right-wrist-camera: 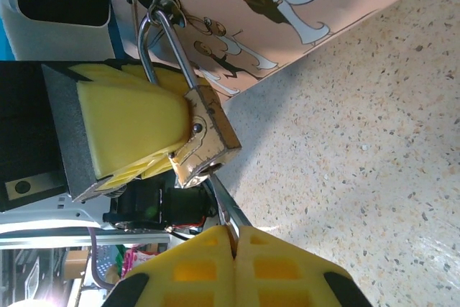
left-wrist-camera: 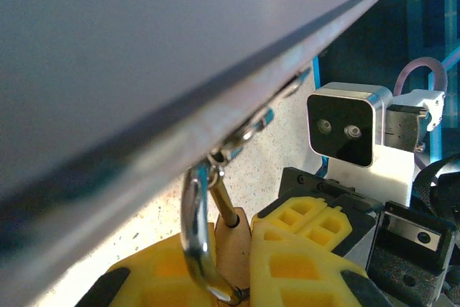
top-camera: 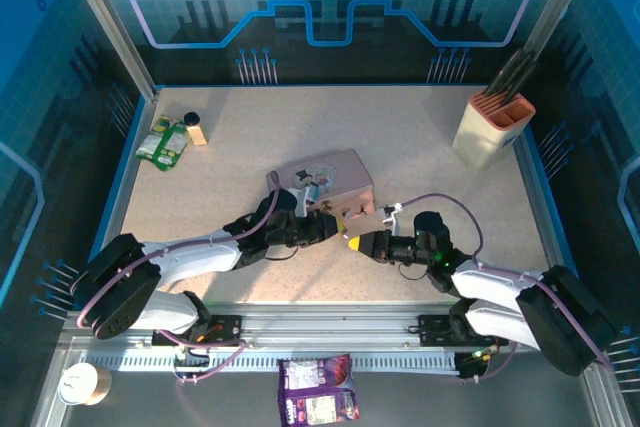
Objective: Unlock the padlock with the key
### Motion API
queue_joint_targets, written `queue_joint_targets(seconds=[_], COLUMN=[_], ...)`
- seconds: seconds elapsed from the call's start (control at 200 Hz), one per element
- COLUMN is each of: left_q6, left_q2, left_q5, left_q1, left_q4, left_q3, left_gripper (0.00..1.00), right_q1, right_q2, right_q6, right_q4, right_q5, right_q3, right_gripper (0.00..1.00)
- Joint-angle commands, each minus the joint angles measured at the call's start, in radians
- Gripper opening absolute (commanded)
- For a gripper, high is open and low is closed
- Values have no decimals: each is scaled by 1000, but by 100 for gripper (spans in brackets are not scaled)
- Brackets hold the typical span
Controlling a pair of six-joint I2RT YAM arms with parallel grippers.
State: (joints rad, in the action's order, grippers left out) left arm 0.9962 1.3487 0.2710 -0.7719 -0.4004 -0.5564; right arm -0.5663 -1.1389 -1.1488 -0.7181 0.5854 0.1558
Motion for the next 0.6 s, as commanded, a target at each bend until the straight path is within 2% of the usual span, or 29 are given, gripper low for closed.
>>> queue_joint_targets(seconds=[0.0, 0.34, 0.595], left_q6=[35, 41, 48], left_q2=[-37, -33, -22], left_q5=[69, 81, 98], left_q1=[4, 4, 5], left_q4=[-135, -147, -171], left_q3=[1, 4, 3], left_gripper=[0, 0, 0], right_q1=[20, 41, 49], right_q2=[-21, -22, -79], right_q6=[-16, -31, -88], right_q4=[-70, -100, -234], right_q5=[6, 8, 57], right_q3=[-6, -9, -1], right_gripper=[0, 0, 0])
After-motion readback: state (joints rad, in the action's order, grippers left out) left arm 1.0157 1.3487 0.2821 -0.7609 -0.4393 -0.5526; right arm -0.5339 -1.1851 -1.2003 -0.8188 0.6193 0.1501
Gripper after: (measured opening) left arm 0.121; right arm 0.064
